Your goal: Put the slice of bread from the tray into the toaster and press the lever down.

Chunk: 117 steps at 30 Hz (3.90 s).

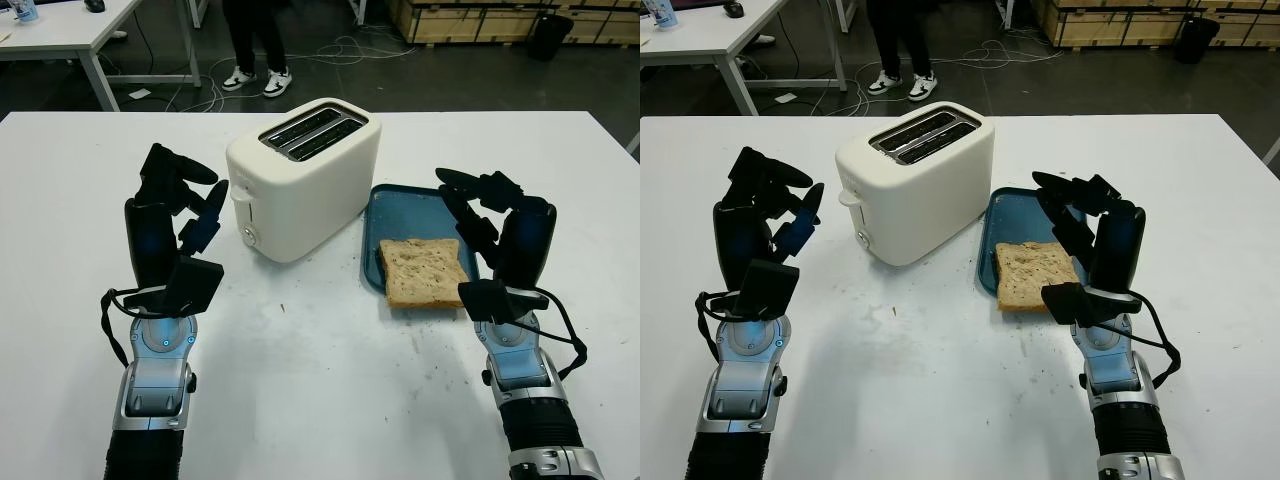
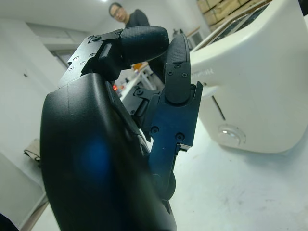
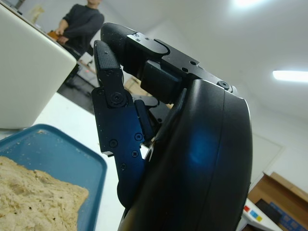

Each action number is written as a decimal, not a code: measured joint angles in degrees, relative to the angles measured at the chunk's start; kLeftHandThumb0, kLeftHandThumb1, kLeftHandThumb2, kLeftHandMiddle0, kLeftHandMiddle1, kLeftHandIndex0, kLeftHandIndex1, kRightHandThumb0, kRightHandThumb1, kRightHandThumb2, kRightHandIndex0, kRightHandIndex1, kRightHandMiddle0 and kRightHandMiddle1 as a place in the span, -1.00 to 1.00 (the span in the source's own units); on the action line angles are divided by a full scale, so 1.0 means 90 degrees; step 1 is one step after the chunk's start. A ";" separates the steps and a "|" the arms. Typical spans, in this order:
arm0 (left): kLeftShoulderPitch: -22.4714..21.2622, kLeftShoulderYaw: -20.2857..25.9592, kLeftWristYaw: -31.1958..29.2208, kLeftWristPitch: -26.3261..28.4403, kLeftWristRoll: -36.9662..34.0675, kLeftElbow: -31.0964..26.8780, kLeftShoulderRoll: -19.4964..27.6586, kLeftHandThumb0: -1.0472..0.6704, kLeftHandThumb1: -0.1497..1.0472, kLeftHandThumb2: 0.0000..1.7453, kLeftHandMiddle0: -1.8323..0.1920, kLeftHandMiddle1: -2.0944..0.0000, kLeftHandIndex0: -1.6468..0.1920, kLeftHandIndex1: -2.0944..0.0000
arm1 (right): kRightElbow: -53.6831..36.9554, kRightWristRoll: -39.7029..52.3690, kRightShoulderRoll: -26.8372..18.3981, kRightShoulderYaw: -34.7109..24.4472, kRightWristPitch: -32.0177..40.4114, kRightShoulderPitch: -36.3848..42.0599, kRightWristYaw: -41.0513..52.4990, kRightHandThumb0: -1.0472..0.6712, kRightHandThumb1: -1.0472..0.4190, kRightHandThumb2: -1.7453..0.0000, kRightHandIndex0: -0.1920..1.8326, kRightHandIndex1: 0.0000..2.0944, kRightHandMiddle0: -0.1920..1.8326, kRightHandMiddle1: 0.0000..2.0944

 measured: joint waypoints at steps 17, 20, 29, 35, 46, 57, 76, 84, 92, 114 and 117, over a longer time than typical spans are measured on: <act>0.0021 -0.0061 0.0001 -0.0126 0.0001 0.0031 -0.0012 -0.13 0.79 -0.76 0.04 -0.67 0.37 -0.67 | -0.1517 -0.1164 -0.1184 0.0061 0.0299 0.1161 0.1026 -0.32 -0.67 1.00 0.02 -0.57 0.13 -1.00; 0.0042 -0.0061 0.0000 -0.0128 -0.0001 0.0045 -0.0011 -0.12 0.79 -0.75 0.05 -0.67 0.38 -0.67 | -0.2308 -0.1976 -0.1711 -0.0026 0.0385 0.1906 0.1236 -0.50 -0.66 1.00 -0.09 -0.90 -0.09 -1.00; 0.0047 -0.0078 0.0004 -0.0130 0.0008 0.0055 -0.0037 -0.12 0.79 -0.74 0.04 -0.67 0.38 -0.67 | -0.3125 -0.3132 -0.2248 0.0070 0.0852 0.2947 0.1771 -0.71 -0.59 1.00 -0.35 -1.00 -0.38 -1.00; 0.0049 -0.0078 0.0001 -0.0130 -0.0013 0.0055 -0.0045 -0.12 0.79 -0.74 0.04 -0.67 0.38 -0.67 | -0.2975 -0.4149 -0.2289 0.0397 0.1587 0.2964 0.1755 -0.77 -0.60 1.00 -0.47 -1.00 -0.52 -1.00; 0.0095 -0.0145 0.0002 -0.0139 0.0006 0.0080 -0.0073 -0.12 0.79 -0.74 0.03 -0.67 0.37 -0.67 | -0.0775 -0.4868 -0.2403 0.1397 0.2115 0.1802 -0.0201 -0.37 -0.60 0.99 -0.41 -0.97 -0.43 -0.97; 0.0105 -0.0180 -0.0007 -0.0143 0.0017 0.0084 -0.0077 -0.16 0.79 -0.73 0.04 -0.67 0.37 -0.67 | 0.0354 -0.4759 -0.2688 0.2228 0.2065 0.1150 -0.1376 -0.24 -0.64 0.99 -0.32 -0.96 -0.35 -0.97; 0.0105 -0.0180 0.0063 -0.0150 0.0036 0.0070 -0.0083 -0.16 0.79 -0.72 0.05 -0.67 0.38 -0.67 | 0.0269 -0.4953 -0.2746 0.3145 0.2665 0.0682 -0.1415 -0.33 -0.83 0.83 -0.09 0.66 -0.04 0.19; 0.0105 -0.0180 0.0066 -0.0150 0.0038 0.0040 -0.0085 -0.15 0.79 -0.72 0.05 -0.67 0.38 -0.67 | -0.0312 -0.4999 -0.2925 0.3280 0.3096 0.0769 -0.0631 -0.37 -0.83 0.76 -0.03 0.67 -0.03 0.22; 0.0105 -0.0190 0.0043 -0.0149 0.0042 -0.0030 -0.0086 -0.17 0.79 -0.72 0.05 -0.67 0.38 -0.67 | -0.0796 -0.4964 -0.3114 0.3156 0.3035 0.1024 -0.0611 -0.28 -0.83 0.85 -0.04 0.67 -0.14 0.44; 0.0103 -0.0201 0.0052 -0.0149 0.0052 -0.0008 -0.0087 -0.16 0.79 -0.72 0.03 -0.67 0.37 -0.67 | -0.1650 -0.2761 -0.3510 0.1300 0.0810 -0.0019 -0.0132 -0.22 -0.82 0.99 0.04 0.62 0.32 -0.40; 0.0104 -0.0202 0.0058 -0.0149 0.0051 -0.0009 -0.0090 -0.15 0.79 -0.72 0.04 -0.67 0.38 -0.67 | -0.1296 -0.2469 -0.3509 0.1267 0.0515 -0.0489 0.0169 -0.20 -0.83 0.97 0.01 0.66 0.14 -0.01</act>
